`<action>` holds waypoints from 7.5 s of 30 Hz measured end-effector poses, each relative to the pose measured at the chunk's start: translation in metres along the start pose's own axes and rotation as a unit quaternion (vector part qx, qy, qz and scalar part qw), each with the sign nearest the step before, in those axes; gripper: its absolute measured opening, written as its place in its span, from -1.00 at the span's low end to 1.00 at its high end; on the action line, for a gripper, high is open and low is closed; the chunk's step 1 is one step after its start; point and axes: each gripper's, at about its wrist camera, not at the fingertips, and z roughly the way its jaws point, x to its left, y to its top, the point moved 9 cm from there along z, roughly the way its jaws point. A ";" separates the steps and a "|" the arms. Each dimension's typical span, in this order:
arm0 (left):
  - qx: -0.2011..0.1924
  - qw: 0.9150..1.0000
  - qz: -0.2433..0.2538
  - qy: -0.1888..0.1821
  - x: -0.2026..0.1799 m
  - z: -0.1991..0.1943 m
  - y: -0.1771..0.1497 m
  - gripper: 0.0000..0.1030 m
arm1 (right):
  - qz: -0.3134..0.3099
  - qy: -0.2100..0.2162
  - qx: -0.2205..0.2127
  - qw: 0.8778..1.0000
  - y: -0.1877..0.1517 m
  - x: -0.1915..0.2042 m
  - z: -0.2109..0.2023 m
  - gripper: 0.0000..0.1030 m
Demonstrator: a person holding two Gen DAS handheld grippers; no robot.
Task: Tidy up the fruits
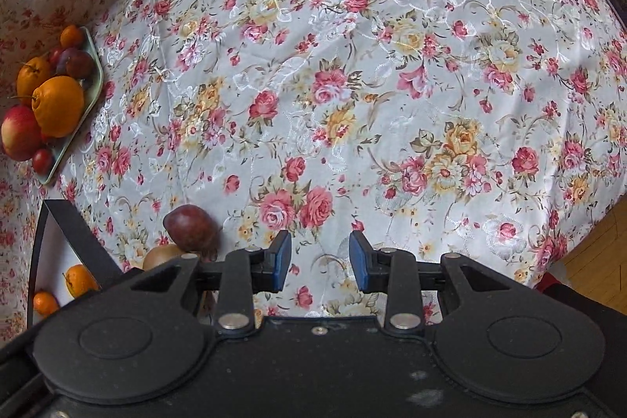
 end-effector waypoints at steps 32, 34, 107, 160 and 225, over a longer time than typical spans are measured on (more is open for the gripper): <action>0.032 0.998 0.035 0.035 -0.001 0.031 -0.015 0.09 | 0.001 0.013 0.010 1.000 -0.003 0.012 -0.002 -0.32; 0.035 0.998 0.036 0.038 -0.003 0.033 -0.015 0.10 | -0.001 0.011 0.012 1.000 -0.004 0.013 0.000 -0.32; -0.003 1.000 -0.014 -0.010 0.053 0.001 0.040 -0.57 | -0.056 -0.057 -0.011 0.997 0.018 0.072 0.043 -0.29; 0.064 0.996 0.049 0.041 -0.004 0.066 -0.020 0.22 | 0.013 -0.001 -0.001 1.000 0.011 -0.020 -0.005 -0.43; -0.041 0.998 -0.045 0.011 0.020 -0.013 0.017 0.09 | -0.042 0.007 -0.013 0.999 -0.006 0.010 0.006 -0.29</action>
